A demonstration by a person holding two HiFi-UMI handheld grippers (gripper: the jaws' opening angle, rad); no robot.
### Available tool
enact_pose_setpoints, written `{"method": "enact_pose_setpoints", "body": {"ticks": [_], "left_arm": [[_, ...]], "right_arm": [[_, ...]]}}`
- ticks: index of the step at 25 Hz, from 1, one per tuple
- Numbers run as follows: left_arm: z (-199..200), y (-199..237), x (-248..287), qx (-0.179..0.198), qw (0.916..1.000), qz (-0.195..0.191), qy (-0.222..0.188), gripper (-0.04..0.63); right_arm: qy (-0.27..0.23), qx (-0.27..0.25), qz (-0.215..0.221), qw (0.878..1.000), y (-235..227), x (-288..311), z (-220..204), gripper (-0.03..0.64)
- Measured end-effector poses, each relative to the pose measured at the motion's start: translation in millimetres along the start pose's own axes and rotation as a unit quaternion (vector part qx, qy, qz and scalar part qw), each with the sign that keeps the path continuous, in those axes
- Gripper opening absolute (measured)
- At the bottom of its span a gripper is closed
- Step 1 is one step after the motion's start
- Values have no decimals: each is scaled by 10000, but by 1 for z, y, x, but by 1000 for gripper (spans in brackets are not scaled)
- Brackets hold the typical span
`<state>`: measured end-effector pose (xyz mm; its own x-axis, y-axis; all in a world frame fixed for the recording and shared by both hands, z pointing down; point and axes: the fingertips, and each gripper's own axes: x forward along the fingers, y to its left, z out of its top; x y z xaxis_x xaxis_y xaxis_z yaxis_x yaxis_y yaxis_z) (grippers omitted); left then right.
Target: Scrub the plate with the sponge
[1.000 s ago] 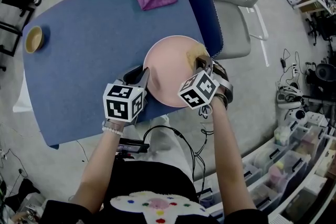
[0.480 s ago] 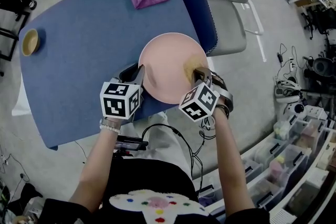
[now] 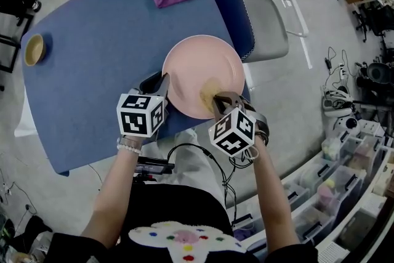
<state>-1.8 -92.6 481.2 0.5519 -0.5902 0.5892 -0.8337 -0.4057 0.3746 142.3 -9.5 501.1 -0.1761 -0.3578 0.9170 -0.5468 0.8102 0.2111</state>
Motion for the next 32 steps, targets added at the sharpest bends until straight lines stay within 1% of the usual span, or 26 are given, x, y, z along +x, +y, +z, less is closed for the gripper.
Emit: {"method": "enact_pose_setpoints", "body": {"ticks": [2,5,8,13,20,25,32], "left_arm": [[-1,0,-1,-14,10000,-6,2,71],[0,-1,-1,-20,10000,-14,2,71],[1,-1,0,-33,10000,-24,-5,69],[0,-2,2,-28,10000,-37,2,63],[2,-2,1,-29,10000,-66,13,63],[2,-2,3,-38,10000,-66,1,63],[2,-3,3,-2,10000,-53,10,63]], "right_arm": [[-155,23,163,9997,13,0,9,12],[-291,-143,316,9990,30,1,25,12],[-409,-330,384,9979,41,5,42,12],[-580,-481,443,9962,52,12,63,12],[-688,-700,190,9950,44,20,78,12],[-742,-791,1,9941,28,29,89,12],[-860,-484,-286,9947,-7,39,100,12]]}}
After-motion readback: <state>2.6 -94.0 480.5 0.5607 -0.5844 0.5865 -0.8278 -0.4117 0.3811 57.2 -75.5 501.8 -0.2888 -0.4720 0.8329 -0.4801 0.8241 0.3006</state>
